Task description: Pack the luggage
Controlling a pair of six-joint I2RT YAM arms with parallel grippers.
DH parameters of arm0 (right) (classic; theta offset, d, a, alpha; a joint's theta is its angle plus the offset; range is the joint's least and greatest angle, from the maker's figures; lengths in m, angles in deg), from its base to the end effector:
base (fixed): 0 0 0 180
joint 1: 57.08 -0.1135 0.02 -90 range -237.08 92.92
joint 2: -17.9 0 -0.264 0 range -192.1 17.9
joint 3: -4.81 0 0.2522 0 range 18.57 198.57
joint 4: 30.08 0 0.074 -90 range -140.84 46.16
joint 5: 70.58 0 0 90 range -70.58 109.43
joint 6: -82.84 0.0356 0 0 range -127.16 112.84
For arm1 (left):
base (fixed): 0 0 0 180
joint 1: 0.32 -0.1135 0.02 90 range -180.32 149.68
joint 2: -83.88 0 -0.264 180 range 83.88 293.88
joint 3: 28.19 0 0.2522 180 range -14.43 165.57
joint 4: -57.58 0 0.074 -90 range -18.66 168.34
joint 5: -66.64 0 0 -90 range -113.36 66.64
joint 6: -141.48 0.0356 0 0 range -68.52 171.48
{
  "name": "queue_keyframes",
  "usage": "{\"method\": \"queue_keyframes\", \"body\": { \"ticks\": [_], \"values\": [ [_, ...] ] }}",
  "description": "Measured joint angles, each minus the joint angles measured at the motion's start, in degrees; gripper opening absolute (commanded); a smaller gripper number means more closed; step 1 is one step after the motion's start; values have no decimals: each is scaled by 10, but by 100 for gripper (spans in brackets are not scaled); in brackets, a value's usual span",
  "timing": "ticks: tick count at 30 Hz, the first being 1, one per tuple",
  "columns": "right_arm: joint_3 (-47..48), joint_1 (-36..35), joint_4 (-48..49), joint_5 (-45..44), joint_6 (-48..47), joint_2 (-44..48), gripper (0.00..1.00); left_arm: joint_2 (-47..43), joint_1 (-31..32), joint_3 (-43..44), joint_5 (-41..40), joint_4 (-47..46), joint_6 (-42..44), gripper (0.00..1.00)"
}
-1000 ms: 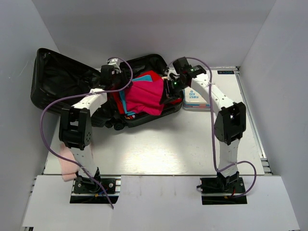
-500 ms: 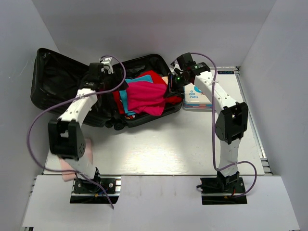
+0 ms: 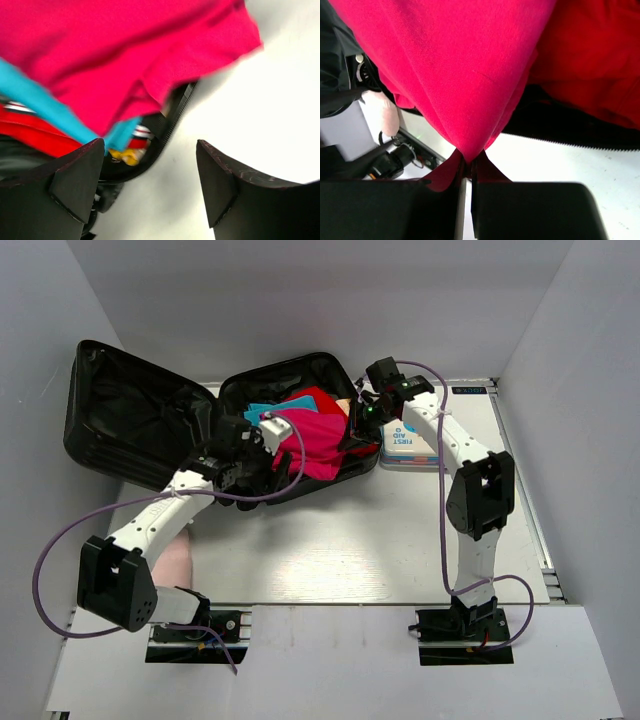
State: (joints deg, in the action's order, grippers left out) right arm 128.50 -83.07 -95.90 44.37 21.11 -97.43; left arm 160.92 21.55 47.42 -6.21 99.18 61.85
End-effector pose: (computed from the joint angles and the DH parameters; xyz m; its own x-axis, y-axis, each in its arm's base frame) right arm 0.3886 0.2062 0.2992 -0.9522 0.0135 -0.3053 -0.1707 0.8052 0.5680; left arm 0.2670 -0.1185 0.2908 -0.5228 0.3952 -0.7553 0.6609 0.7475 -0.0663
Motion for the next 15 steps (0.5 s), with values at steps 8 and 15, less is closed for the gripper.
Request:
{"method": "queue_keyframes", "body": {
  "ticks": [8,15],
  "values": [
    [-11,-1,11,19,7,25,0,33,31,-21,-57,-39,33,64],
    [-12,-3,12,26,4,30,0,70,43,-11,-114,-61,46,63]
  ]
}}
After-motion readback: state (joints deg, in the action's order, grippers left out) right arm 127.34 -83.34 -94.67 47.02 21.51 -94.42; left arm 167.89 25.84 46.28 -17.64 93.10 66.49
